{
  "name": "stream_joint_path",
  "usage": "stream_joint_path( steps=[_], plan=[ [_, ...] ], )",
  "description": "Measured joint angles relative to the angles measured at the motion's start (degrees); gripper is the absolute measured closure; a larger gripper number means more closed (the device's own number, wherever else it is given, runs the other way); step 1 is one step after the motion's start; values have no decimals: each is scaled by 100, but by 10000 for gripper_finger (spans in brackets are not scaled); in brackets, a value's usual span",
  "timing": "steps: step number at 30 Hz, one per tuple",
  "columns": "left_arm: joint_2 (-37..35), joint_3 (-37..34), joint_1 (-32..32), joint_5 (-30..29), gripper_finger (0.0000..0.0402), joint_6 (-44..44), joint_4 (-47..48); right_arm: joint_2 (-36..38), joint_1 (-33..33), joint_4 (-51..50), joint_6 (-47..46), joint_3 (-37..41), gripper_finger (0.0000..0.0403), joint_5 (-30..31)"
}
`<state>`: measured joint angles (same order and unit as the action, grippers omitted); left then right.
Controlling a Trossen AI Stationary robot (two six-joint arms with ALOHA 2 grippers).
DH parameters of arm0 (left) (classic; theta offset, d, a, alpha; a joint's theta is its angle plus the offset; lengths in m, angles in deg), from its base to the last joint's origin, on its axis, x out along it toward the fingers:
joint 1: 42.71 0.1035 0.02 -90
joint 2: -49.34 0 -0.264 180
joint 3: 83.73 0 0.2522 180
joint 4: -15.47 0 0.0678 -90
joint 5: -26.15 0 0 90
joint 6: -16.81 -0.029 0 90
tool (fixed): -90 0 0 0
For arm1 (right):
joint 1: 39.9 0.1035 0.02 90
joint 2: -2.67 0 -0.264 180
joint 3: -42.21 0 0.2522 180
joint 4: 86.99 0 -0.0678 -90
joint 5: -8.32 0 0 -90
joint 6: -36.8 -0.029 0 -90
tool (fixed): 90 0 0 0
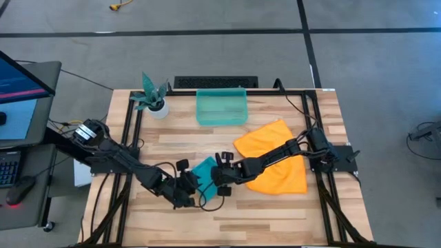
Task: Roll microfiber towels into tight, uniform cylinder then place into a basket
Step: Roll the blue microfiber cloth
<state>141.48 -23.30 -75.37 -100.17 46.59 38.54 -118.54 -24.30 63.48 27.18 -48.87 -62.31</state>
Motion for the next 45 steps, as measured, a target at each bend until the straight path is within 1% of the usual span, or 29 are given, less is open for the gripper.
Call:
stream_joint_path(
  steps=[3, 5, 9, 12, 14, 16, 18, 20, 25, 30, 33, 37, 42, 45],
  plan=[
    [135, -9, 46, 123, 290, -76, -93, 0, -10, 31, -139, 4, 292, 16],
    [340, -1, 93, 236, 290, -200, -415, 0, -34, 98, -250, 2, 292, 14],
    [754, 17, 212, 300, 290, -457, -711, 0, -78, 148, -394, 2, 292, 15],
    [852, 15, 308, 400, 290, -457, -693, 0, -78, 109, -448, 4, 292, 20],
    [889, 15, 391, 707, 290, -404, -620, 0, -74, 105, -620, 4, 292, 19],
    [899, 4, 455, 856, 290, -363, -389, 0, -74, 99, -749, 4, 292, 16],
    [913, 9, 506, 809, 290, -308, -267, 0, -69, 99, -861, 4, 292, 11],
    [911, 10, 557, 605, 290, -319, -115, 0, -23, 104, -985, 4, 292, 13],
    [911, 15, 759, 312, 290, -693, 116, 0, 139, 127, -1351, 4, 292, -200],
    [889, 14, 849, 300, 290, -905, 157, 0, 146, 120, -1440, 4, 292, 111],
    [831, 49, 703, 417, 290, -903, 214, 0, 84, 24, -1437, 2, 292, 151],
    [731, 235, 410, 428, 290, -974, 257, 4, 12, -242, -1439, -2, 292, 157],
    [685, 433, 143, 207, 290, -1007, 297, 7, 13, -192, -1439, -9, 292, 171],
    [694, 455, 78, 110, 290, -940, 121, 7, 26, -172, -1439, -7, 292, 171]
  ],
)
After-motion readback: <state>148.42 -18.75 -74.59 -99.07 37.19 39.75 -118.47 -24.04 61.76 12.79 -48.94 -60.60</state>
